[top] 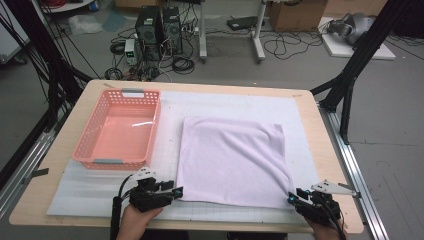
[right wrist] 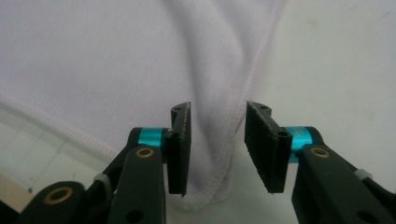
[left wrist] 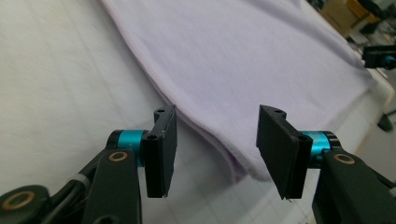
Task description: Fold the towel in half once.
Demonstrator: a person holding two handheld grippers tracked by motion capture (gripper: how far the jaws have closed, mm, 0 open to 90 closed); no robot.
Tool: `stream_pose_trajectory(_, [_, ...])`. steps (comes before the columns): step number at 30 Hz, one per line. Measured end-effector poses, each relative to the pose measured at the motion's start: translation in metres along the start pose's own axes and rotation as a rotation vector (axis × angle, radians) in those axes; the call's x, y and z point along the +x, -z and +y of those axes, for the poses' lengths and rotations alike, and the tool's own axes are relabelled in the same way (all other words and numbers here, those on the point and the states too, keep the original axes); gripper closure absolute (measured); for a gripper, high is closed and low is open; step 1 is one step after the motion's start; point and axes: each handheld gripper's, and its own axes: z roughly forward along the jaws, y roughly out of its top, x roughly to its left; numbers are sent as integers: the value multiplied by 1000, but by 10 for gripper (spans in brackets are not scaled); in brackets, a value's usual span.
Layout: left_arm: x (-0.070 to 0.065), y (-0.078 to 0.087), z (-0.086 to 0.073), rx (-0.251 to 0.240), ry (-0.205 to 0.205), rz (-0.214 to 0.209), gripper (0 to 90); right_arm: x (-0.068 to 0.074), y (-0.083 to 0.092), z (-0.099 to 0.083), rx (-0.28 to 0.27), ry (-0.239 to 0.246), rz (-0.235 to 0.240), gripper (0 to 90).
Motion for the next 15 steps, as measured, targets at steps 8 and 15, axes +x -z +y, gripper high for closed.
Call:
stream_pose_trajectory(8, [-12,0,0,33,-89,3,862,10,-6,1,50,50,34,845])
stream_pose_trajectory(15, [-14,33,14,-26,-14,-185,863,8,17,13,4,52,93,846])
